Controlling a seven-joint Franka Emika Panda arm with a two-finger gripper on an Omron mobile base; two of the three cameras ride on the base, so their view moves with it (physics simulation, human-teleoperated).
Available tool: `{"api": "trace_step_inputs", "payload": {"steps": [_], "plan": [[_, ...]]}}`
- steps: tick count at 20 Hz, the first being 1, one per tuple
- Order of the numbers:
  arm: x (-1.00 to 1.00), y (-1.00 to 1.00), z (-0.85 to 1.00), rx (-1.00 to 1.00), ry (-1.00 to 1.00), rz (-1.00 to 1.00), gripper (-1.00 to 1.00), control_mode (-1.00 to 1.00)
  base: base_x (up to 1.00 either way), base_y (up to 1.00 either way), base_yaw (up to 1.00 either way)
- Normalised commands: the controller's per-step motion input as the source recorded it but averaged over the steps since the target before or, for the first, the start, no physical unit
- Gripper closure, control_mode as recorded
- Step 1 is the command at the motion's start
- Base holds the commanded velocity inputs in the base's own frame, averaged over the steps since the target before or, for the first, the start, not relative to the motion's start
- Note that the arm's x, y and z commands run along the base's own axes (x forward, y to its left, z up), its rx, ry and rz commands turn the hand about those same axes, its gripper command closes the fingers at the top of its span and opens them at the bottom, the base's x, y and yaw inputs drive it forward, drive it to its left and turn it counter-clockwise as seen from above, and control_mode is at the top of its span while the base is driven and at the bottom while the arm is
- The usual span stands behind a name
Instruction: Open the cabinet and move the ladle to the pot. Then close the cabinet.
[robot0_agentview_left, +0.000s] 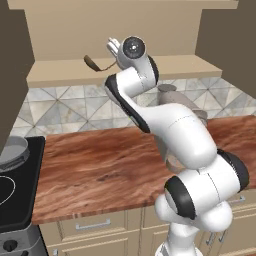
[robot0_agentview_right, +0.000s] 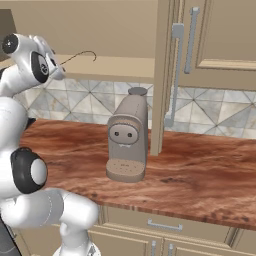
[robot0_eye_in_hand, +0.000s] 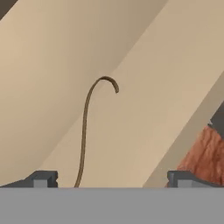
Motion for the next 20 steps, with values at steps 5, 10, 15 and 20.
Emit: {"api": "trace_step_inputs", "payload": {"steps": [5, 10, 15, 20], "plan": [[0.33, -0.07, 0.02, 0.00, 0.00, 0.01, -1.00, -1.00, 0.00, 0.00, 0.00], [0.44, -0.22, 0.00, 0.00, 0.00, 0.04, -1.00, -1.00, 0.00, 0.00, 0.00], [0.52, -0.04, 0.00, 0.00, -0.03, 0.02, -1.00, -1.00, 0.00, 0.00, 0.00], [0.43, -0.01, 0.00, 0.00, 0.00, 0.01, -1.00, -1.00, 0.00, 0.00, 0.00]]}}
